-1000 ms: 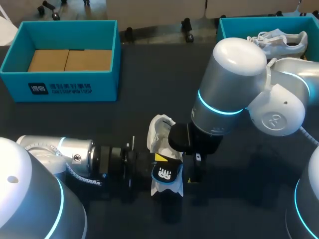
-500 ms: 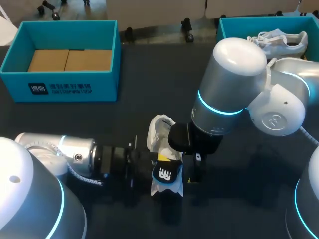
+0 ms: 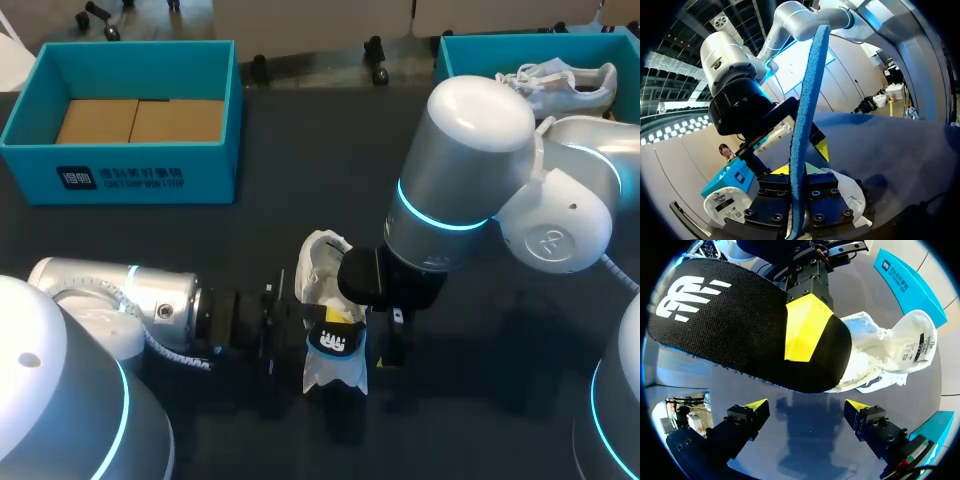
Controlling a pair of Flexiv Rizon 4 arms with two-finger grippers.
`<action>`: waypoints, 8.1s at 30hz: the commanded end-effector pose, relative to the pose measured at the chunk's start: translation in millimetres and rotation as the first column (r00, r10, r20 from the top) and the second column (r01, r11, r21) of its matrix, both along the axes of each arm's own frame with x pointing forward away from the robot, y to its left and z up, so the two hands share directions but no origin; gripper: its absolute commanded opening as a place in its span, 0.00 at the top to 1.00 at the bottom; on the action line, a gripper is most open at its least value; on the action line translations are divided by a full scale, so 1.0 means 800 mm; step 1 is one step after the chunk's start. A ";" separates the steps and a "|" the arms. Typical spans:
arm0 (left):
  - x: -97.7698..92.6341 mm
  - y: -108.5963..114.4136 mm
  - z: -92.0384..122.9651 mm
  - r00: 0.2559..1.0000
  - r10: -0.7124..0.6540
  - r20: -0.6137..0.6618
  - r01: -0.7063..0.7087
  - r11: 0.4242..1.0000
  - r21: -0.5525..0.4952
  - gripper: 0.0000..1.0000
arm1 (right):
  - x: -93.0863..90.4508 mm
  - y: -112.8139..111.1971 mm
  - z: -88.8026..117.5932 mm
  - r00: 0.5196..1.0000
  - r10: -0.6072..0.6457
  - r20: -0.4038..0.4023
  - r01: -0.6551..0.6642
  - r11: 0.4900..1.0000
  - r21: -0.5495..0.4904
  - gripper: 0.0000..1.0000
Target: Take the shoe out of the shoebox, open the shoe tongue, remove and reinsert the insole, then place the shoe into the shoebox
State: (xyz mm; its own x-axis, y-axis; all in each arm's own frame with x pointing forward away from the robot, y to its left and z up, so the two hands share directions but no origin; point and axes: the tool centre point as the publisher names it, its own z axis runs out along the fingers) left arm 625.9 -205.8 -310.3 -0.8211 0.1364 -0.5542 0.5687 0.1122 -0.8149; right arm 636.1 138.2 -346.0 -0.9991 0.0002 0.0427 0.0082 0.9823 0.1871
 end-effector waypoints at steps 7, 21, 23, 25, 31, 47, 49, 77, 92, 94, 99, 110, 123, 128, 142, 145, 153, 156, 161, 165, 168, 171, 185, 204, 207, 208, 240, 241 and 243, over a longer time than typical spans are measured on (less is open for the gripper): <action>-0.005 -0.005 0.000 1.000 -0.014 0.023 0.014 1.000 0.007 1.00 | -0.001 0.001 -0.002 1.000 0.000 0.002 0.000 1.000 -0.001 0.00; 0.007 -0.003 -0.014 0.998 -0.019 0.065 0.021 0.999 -0.030 1.00 | -0.001 0.001 -0.002 1.000 0.000 0.002 0.000 1.000 -0.001 0.00; 0.007 -0.003 -0.014 0.998 -0.019 0.065 0.021 0.999 -0.030 1.00 | -0.001 0.001 -0.002 1.000 0.000 0.002 0.000 1.000 -0.001 0.00; 0.007 -0.003 -0.014 0.998 -0.019 0.065 0.021 0.999 -0.030 1.00 | -0.001 0.001 -0.002 1.000 0.000 0.002 0.000 1.000 -0.001 0.00; 0.007 -0.003 -0.014 0.998 -0.019 0.065 0.021 0.999 -0.030 1.00 | -0.001 0.001 -0.002 1.000 0.000 0.002 0.000 1.000 -0.001 0.00; 0.007 -0.003 -0.014 0.998 -0.019 0.065 0.021 0.999 -0.030 1.00 | -0.001 0.001 -0.002 1.000 0.000 0.002 0.000 1.000 -0.001 0.00; 0.007 -0.003 -0.014 0.998 -0.019 0.065 0.021 0.999 -0.030 1.00 | -0.001 0.001 -0.002 1.000 0.000 0.002 0.000 1.000 -0.001 0.00; 0.038 -0.005 -0.035 0.971 0.039 0.235 -0.035 0.999 -0.023 1.00 | -0.001 0.001 -0.002 1.000 0.000 0.002 0.000 1.000 -0.001 0.00; 0.025 0.005 -0.027 0.980 0.013 0.197 -0.008 1.000 -0.026 1.00 | -0.001 0.001 -0.002 1.000 0.000 0.002 0.000 1.000 -0.001 0.00; 0.023 0.006 -0.023 0.980 0.012 0.197 -0.007 1.000 -0.028 0.95 | -0.001 0.001 -0.002 1.000 0.000 0.002 0.000 1.000 -0.001 0.00; 0.018 0.008 -0.016 0.982 0.010 0.191 -0.003 0.999 -0.035 0.82 | -0.001 0.001 -0.002 1.000 0.000 0.002 0.000 1.000 -0.001 0.00; 0.009 0.007 -0.009 0.982 -0.001 0.187 0.008 0.999 -0.035 0.74 | -0.001 0.001 -0.002 1.000 0.000 0.002 0.000 1.000 -0.001 0.00; -0.001 0.007 -0.003 0.977 -0.011 0.211 0.021 0.999 -0.044 1.00 | -0.001 0.001 -0.002 1.000 0.000 0.002 0.000 1.000 -0.001 0.00; -0.002 0.005 -0.010 0.969 -0.013 0.247 0.027 0.998 -0.053 1.00 | -0.001 0.001 -0.002 1.000 0.000 0.002 0.000 1.000 -0.001 0.00; 0.016 -0.006 -0.027 0.945 0.016 0.326 -0.010 1.000 -0.022 1.00 | -0.001 0.001 -0.002 1.000 0.000 0.002 0.000 1.000 -0.001 0.00; 0.022 -0.007 -0.032 0.946 0.025 0.324 -0.025 1.000 -0.004 1.00 | -0.001 0.001 -0.002 1.000 0.000 0.002 0.000 1.000 -0.001 0.00; 0.035 -0.008 -0.039 0.939 0.055 0.338 -0.069 0.997 0.031 1.00 | -0.001 0.001 -0.002 1.000 0.000 0.002 0.000 1.000 -0.001 0.00; 0.034 -0.005 -0.036 0.951 0.048 0.304 -0.060 0.998 0.032 1.00 | -0.001 0.001 -0.002 1.000 0.000 0.002 0.000 1.000 -0.001 0.00; 0.024 0.002 -0.029 0.961 0.032 0.274 -0.041 0.999 0.027 1.00 | -0.001 0.001 -0.002 1.000 0.000 0.002 0.000 1.000 -0.001 0.00; 0.016 0.007 -0.023 0.967 0.023 0.253 -0.030 0.999 0.022 0.84 | -0.001 0.001 -0.002 1.000 0.000 0.002 0.000 1.000 -0.001 0.00; 0.013 0.012 -0.018 0.971 0.017 0.239 -0.022 1.000 0.019 0.83 | -0.001 0.001 -0.002 1.000 0.000 0.002 0.000 1.000 -0.001 0.00; 0.009 0.016 -0.014 0.974 0.009 0.228 -0.013 1.000 0.017 0.84 | -0.001 0.001 -0.002 1.000 0.000 0.002 0.000 1.000 -0.001 0.00; -0.007 0.007 -0.011 0.960 -0.018 0.281 0.017 1.000 0.007 1.00 | -0.001 0.001 -0.002 1.000 0.000 0.002 0.000 1.000 -0.001 0.00; 0.026 -0.005 -0.042 0.912 0.028 0.410 -0.053 0.997 0.052 1.00 | -0.001 0.001 -0.002 1.000 0.000 0.002 0.000 1.000 -0.001 0.00; 0.030 -0.004 -0.043 0.912 0.033 0.410 -0.063 0.996 0.061 1.00 | -0.001 0.001 -0.002 1.000 0.000 0.002 0.000 1.000 -0.001 0.00; 0.030 -0.004 -0.043 0.913 0.033 0.406 -0.063 0.996 0.062 1.00 | -0.001 0.001 -0.002 1.000 0.000 0.002 0.000 1.000 -0.001 0.00; 0.004 -0.001 -0.024 0.912 -0.005 0.410 -0.007 1.000 0.029 1.00 | -0.001 0.001 -0.002 1.000 0.000 0.002 0.000 1.000 -0.001 0.00; 0.007 -0.001 -0.026 0.909 -0.002 0.417 -0.012 0.999 0.029 1.00 | -0.001 0.001 -0.002 1.000 0.000 0.002 0.000 1.000 -0.001 0.00; 0.007 -0.001 -0.026 0.909 -0.002 0.417 -0.012 0.999 0.029 1.00 | -0.001 0.001 -0.002 1.000 0.000 0.002 0.000 1.000 -0.001 0.00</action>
